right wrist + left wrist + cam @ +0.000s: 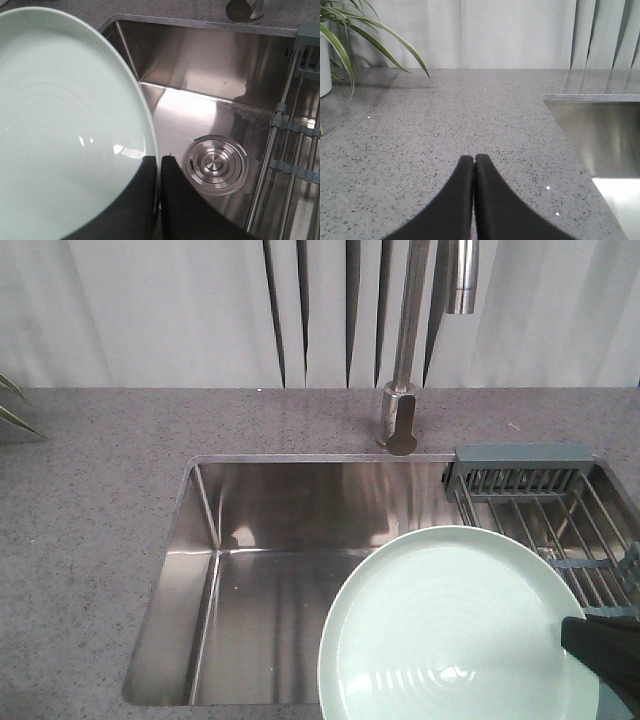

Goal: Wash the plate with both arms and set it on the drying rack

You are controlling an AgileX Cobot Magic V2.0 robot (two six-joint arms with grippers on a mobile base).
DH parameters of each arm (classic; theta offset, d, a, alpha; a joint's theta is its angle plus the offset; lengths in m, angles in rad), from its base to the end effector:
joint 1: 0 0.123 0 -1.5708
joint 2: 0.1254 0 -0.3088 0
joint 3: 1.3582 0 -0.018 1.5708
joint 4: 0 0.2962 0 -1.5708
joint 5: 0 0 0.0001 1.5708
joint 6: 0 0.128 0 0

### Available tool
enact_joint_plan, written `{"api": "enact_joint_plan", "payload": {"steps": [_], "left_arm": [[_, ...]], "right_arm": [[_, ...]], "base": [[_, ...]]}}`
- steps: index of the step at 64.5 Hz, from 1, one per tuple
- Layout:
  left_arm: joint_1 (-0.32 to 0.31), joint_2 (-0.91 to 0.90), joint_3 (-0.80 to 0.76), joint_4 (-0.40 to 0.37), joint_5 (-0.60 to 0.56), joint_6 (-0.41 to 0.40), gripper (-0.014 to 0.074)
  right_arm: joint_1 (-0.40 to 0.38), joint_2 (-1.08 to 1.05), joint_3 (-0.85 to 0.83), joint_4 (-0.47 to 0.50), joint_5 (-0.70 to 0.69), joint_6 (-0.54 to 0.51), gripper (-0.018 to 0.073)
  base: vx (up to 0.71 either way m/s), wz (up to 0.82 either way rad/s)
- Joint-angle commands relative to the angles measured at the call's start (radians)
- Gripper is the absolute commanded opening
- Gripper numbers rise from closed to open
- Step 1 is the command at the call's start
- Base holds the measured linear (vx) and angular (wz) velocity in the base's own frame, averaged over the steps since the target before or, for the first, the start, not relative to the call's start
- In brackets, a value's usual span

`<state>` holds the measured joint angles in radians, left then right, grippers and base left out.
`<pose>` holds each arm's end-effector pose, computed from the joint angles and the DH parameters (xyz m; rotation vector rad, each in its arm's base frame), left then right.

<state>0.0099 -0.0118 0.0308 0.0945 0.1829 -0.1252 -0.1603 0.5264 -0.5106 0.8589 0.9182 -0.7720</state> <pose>0.1146 0.0033 0.1815 -0.0484 1.6840 -0.0024 0.1415 0.0552 0.2886 -0.3491 2.0778 0.5193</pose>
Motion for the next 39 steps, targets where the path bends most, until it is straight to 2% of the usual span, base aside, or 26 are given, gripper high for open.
{"api": "enact_joint_plan", "payload": {"steps": [1, 39], "left_arm": [[-0.005, -0.013, -0.030, -0.007, -0.072, -0.007, -0.0006], [-0.005, -0.013, -0.030, -0.007, -0.072, -0.007, -0.0006]], "right_arm": [[-0.003, 0.004, -0.028, 0.051, -0.033, -0.004, -0.0001], [-0.003, 0.004, -0.028, 0.051, -0.033, -0.004, -0.0001]], "base": [[0.02, 0.01], [0.02, 0.01]]}}
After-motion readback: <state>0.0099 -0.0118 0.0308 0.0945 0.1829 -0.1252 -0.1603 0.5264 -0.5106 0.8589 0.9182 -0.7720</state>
